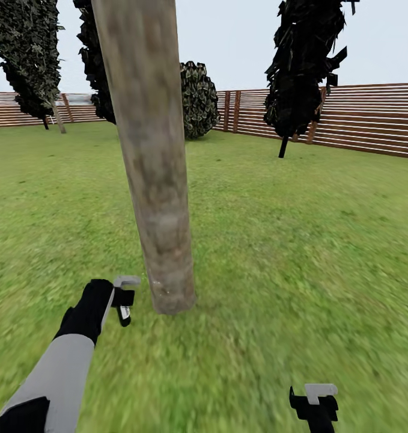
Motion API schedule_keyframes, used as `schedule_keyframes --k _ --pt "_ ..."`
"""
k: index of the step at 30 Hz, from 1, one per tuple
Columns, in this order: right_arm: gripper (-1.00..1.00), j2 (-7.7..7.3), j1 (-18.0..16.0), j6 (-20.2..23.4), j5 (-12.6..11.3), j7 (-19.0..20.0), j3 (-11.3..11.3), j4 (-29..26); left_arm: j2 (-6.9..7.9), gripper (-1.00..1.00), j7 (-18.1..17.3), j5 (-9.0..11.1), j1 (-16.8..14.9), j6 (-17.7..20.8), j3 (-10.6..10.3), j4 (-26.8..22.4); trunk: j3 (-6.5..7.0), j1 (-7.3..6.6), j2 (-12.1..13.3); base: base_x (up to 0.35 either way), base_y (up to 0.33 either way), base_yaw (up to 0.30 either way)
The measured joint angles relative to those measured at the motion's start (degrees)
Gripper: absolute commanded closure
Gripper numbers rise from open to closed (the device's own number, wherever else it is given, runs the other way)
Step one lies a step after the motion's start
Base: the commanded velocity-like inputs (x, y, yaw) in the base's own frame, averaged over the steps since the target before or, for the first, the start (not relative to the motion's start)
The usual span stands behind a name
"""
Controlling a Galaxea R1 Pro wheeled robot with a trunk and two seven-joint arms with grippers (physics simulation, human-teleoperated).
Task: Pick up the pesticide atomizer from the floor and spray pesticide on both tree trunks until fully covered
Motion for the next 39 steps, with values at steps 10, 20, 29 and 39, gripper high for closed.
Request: schedule_keyframes --k 10,20,29,39 --pt "-1.00 0.00 0.0 0.0 0.0 0.0 0.0 -0.1 1.50 1.00 0.0 0.8 -0.2 1.0 -4.2 -0.1 0.00 0.00 0.0 -0.004 -0.031 0.076" --pt "-1.00 0.00 0.0 0.0 0.0 0.0 0.0 -0.2 1.60 1.00 0.0 0.5 -0.2 1.4 -4.7 -2.9 0.01 0.00 0.0 -0.103 -0.046 -0.009" --pt "-1.00 -0.01 0.0 0.0 0.0 0.0 0.0 -0.2 2.24 1.00 -0.1 0.5 -0.1 1.4 -4.2 -3.0 0.39 0.02 0.0 -0.052 0.014 -0.211" --pt "-1.00 0.00 0.0 0.0 0.0 0.0 0.0 -0.1 1.29 1.00 0.3 0.7 0.3 0.8 -4.7 -3.4 0.76 0.00 0.0 -0.143 0.038 -0.135"
